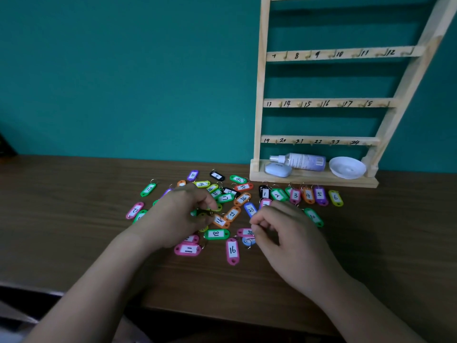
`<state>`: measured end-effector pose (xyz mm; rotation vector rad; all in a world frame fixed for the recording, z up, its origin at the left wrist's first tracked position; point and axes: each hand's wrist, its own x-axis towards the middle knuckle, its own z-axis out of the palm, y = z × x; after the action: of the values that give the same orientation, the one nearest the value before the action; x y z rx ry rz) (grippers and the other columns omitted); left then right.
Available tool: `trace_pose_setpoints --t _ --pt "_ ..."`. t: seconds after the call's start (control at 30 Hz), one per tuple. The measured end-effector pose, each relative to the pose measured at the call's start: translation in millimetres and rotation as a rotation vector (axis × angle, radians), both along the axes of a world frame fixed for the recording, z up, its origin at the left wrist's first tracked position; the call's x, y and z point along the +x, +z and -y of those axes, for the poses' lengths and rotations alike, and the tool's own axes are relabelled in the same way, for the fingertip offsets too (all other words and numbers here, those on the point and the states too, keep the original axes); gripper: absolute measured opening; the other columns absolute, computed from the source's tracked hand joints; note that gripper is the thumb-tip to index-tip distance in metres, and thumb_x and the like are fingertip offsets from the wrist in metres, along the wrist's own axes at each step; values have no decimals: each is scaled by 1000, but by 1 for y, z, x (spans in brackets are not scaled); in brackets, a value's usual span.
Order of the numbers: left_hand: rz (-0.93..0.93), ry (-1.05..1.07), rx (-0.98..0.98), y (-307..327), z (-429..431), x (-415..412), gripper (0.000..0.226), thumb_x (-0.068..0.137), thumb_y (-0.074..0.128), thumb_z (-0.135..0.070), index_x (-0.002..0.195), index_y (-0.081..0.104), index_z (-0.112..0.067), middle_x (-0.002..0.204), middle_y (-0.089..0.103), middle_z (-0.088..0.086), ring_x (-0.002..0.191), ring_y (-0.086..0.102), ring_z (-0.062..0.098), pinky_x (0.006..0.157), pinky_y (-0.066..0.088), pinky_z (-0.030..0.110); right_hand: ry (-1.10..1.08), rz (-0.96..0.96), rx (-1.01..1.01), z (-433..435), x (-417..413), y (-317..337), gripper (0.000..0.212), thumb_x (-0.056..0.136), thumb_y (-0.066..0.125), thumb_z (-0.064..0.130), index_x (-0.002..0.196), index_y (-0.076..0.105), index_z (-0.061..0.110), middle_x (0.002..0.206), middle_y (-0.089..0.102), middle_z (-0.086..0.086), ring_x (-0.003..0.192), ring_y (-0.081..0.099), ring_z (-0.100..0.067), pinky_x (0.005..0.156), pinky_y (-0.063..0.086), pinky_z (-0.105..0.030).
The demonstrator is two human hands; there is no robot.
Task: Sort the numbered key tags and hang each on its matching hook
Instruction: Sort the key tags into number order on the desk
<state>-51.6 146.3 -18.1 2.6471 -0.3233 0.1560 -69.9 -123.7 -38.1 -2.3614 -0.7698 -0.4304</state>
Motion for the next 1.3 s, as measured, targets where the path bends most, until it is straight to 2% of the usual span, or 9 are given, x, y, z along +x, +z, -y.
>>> trace_pose_setpoints --t 0.2,0.33,0.47,0.57,0.67,0.9,1.0,1.13,1.3 --pt "-47 -10 31 -1 5 3 13 90 82 -38 99 74 -38 106 58 -15 102 55 0 90 47 25 -2 8 18 -1 -1 0 10 94 71 18 90 67 26 87 54 17 87 55 -7 78 45 -26" --pt "-102 7 51 -1 7 6 14 91 81 -39 101 71 -37 112 55 -15 109 54 3 97 47 28 -7 3 15 -1 -1 0 12 94 72 18 89 66 26 86 55 16 87 55 -7 77 46 -29" --pt "-101 -8 65 2 5 5 17 89 83 -37 97 68 -37 112 57 -15 106 55 3 95 47 29 -10 1 16 -1 -1 0 12 94 72 17 90 67 27 87 56 17 88 56 -7 77 47 -29" --pt "-93 2 -4 5 0 3 19 89 84 -31 90 66 -36 99 67 -22 96 61 -2 85 50 28 -5 -14 12 -1 -1 0 9 96 71 20 92 68 28 89 56 18 90 56 -5 78 47 -27" --pt "-65 35 -140 12 -4 1 21 90 84 -26 86 65 -33 85 72 -18 76 65 3 67 50 27 -2 -24 18 -1 -1 1 7 97 68 23 94 68 29 90 56 19 91 56 -3 79 46 -25" --pt "76 6 -190 24 9 -10 15 93 80 -21 88 73 -33 88 75 -19 89 68 3 72 45 9 -25 -20 46 -2 -2 4 7 95 71 23 94 70 29 89 55 21 92 56 -2 77 41 -15" --pt "37 -48 -236 24 20 -13 14 93 81 -20 92 76 -34 87 75 -18 88 69 6 73 46 10 -22 -32 85 -2 -2 4 3 97 69 31 100 70 30 90 56 23 95 58 0 78 42 -14" --pt "-47 -111 -382 21 37 -17 19 86 89 -22 96 75 -30 88 76 -10 85 72 8 75 50 13 -6 -83 183 -3 -4 5 13 96 70 41 105 70 31 93 61 21 99 61 -3 78 45 -15" --pt "-125 -166 -543 17 47 -18 26 83 91 -19 100 71 -21 91 80 -1 87 77 15 82 60 26 41 -96 249 -4 -3 7 10 93 80 26 102 75 26 92 69 20 96 67 1 76 44 -7"
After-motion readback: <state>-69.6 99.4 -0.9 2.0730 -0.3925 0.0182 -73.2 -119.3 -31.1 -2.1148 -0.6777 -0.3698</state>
